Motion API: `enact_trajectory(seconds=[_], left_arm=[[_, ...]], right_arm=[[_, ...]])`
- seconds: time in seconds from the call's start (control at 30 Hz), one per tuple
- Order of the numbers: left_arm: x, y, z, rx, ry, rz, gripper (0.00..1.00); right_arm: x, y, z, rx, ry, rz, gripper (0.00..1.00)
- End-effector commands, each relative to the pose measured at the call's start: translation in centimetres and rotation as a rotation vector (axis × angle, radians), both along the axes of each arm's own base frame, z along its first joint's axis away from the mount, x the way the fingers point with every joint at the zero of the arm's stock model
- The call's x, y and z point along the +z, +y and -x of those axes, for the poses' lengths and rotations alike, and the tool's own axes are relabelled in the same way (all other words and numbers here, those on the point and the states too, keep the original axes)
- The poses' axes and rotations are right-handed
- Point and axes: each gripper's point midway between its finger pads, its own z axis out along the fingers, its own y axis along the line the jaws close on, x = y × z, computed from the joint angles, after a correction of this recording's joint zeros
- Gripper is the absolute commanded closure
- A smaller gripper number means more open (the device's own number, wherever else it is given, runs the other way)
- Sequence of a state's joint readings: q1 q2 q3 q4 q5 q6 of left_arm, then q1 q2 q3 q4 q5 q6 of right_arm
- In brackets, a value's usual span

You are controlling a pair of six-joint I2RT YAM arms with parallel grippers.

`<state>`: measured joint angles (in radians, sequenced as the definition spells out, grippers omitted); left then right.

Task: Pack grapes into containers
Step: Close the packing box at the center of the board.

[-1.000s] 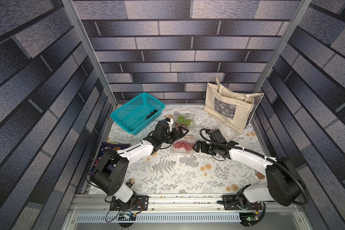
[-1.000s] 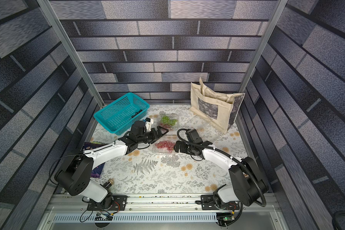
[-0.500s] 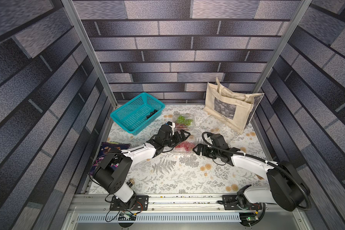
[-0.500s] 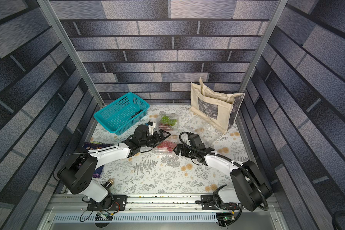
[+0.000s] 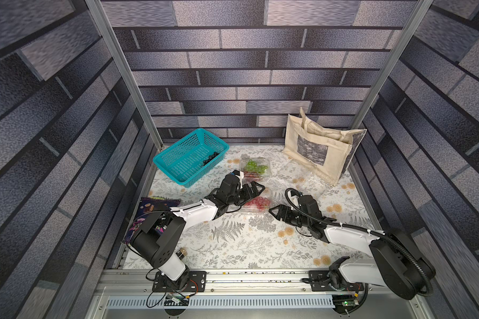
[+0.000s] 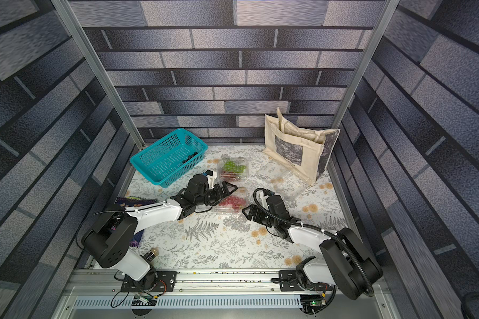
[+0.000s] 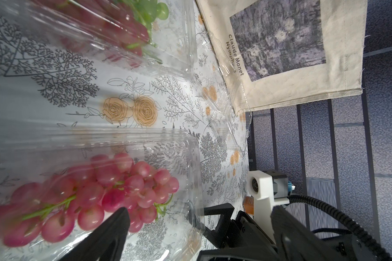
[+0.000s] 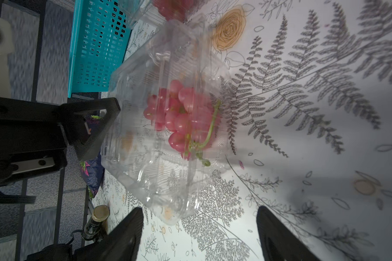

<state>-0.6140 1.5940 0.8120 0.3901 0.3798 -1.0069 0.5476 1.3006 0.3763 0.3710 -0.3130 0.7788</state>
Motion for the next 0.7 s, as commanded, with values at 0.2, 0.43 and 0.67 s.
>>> enact_trajectory(seconds=[0.2,0.43,0.67], left_arm=[[-2.4,0.0,0.5,-0.006,0.027,-0.044,0.00],[-2.9,0.1,0.8,-0.006,0.034,-0.054,0.00],[-3.2,0.1,0.8,-0.004,0.035,-0.060,0.00]], right_arm=[[0.6,-0.4,-0.8,-0.039,-0.039,-0.089,0.38],[0.1,-0.1,-0.9,-0.029,-0.032,-0.092,0.46],[0.0,0.5,-1.1,-0.009,-0.038,-0.121,0.62]])
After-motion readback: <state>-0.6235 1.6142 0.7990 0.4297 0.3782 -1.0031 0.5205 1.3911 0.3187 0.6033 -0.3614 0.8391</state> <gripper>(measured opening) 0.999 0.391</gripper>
